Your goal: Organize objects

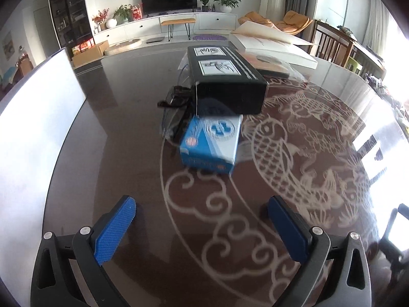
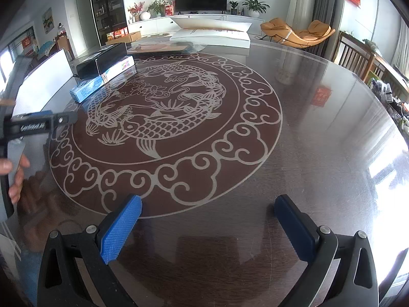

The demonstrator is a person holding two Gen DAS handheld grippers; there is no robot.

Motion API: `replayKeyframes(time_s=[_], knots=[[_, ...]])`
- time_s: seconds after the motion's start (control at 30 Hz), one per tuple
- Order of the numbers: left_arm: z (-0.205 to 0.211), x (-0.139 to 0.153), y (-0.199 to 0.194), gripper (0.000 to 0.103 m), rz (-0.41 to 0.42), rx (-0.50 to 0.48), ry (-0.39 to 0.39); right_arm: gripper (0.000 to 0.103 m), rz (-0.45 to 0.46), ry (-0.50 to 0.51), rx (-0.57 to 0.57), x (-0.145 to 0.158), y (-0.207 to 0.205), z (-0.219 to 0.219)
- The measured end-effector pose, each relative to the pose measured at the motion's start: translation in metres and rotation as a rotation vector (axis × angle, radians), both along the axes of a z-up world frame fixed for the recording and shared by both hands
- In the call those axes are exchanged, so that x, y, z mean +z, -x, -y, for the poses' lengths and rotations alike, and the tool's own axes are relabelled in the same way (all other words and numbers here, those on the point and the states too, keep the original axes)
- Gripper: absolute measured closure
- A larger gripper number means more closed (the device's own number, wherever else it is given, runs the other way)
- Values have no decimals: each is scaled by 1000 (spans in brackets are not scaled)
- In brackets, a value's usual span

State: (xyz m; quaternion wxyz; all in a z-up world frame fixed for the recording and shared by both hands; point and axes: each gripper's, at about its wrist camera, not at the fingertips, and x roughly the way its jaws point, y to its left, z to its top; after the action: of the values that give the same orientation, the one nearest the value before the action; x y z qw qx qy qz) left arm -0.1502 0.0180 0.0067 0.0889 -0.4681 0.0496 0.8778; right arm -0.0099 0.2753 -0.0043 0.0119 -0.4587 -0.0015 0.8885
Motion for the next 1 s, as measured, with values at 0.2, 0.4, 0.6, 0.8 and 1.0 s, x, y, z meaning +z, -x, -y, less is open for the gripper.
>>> replayKeyframes(time_s=[0.2,0.4,0.6,0.8,1.0], knots=[[-1,4,51,24,-29,45,-6,0,0,0,0,0,0,0],[-1,8,-11,44,-71,39,-8,0,0,0,0,0,0,0],[14,10,-123,42,-66,16,-4,0,0,0,0,-1,0,0],[24,11,-155,41,-74,-5,6,0,0,0,0,-1,0,0],[26,9,-165,43,-70,28,-18,0,0,0,0,-1,1,-1]])
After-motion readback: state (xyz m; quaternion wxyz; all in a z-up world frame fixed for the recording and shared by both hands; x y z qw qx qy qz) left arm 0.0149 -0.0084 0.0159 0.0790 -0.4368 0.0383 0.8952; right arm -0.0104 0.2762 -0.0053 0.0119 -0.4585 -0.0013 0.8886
